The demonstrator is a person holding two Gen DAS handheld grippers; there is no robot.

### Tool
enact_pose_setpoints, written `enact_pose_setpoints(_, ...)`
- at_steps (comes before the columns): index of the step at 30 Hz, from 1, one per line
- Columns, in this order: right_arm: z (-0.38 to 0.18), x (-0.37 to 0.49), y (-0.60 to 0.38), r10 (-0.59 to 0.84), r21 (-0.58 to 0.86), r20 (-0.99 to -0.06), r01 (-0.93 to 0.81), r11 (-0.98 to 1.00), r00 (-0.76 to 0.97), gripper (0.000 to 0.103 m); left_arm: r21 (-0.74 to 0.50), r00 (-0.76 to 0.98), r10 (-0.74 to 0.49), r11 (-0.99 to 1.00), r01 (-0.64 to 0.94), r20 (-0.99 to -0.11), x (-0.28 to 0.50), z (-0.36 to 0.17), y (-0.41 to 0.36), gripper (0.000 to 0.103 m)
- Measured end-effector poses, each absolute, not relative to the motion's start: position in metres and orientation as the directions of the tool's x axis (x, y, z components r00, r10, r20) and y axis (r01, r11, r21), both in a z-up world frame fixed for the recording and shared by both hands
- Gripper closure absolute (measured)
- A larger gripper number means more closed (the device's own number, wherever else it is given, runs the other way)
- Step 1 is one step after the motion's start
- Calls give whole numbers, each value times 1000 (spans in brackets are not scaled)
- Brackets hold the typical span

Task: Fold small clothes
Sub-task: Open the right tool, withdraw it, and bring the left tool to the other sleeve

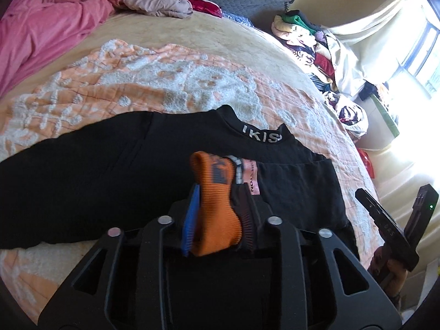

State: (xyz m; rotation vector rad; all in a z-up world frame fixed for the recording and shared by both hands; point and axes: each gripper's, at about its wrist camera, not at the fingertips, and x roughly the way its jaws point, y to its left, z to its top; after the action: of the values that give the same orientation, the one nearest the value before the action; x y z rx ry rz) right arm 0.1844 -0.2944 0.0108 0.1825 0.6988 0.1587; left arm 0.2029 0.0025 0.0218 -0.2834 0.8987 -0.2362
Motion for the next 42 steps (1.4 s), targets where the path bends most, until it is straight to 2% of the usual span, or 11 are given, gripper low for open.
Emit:
enact_pose_setpoints(6, -2, 188, -273, 207, 158, -696, -135, 978, 687, 50, -277, 537, -301, 952, 128, -788, 206, 6, -17, 71)
enact_pose_setpoints(8, -13, 191, -275, 184, 142, -744, -117, 983, 642, 49, -249, 509, -282, 959, 134, -813, 207, -6, -24, 62)
enact_pose_setpoints(12, -41, 197, -282, 164, 139, -821, -87, 986, 546, 47, -194, 459, -233, 972, 131, -858, 208, -33, -30, 58)
enact_pose_setpoints(23, -22, 182, -279, 250, 227, -756, -115, 967, 605, 39, -210, 509, -248, 969, 132, -825, 189, -16, -14, 48)
enact_pose_setpoints(30, -6, 171, -261, 262, 199, -710, -170, 965, 653, 18, -187, 544, -225, 974, 126, -808, 175, -4, -4, 37)
enact_pose_setpoints(32, -4, 168, -258, 265, 196, -702, -177, 964, 662, 15, -179, 560, -213, 977, 116, -801, 170, 0, 2, 28)
enact_pose_setpoints(33, -3, 166, -256, 264, 193, -697, -180, 964, 667, 10, -177, 567, -209, 978, 112, -797, 168, 1, 4, 28)
enact_pose_setpoints(36, 0, 162, -250, 269, 184, -680, -197, 963, 682, 9, -172, 580, -192, 981, 90, -792, 162, 4, 14, 24)
enact_pose_setpoints(37, 1, 161, -247, 271, 181, -673, -202, 963, 688, 9, -172, 584, -187, 982, 82, -790, 160, 5, 17, 14)
enact_pose_setpoints(38, 2, 159, -246, 272, 178, -665, -206, 962, 696, 7, -171, 588, -183, 982, 76, -788, 158, 5, 20, 12)
enact_pose_setpoints(42, 7, 155, -241, 279, 174, -641, -219, 960, 715, 6, -188, 600, -183, 981, 54, -779, 153, 7, 32, 12)
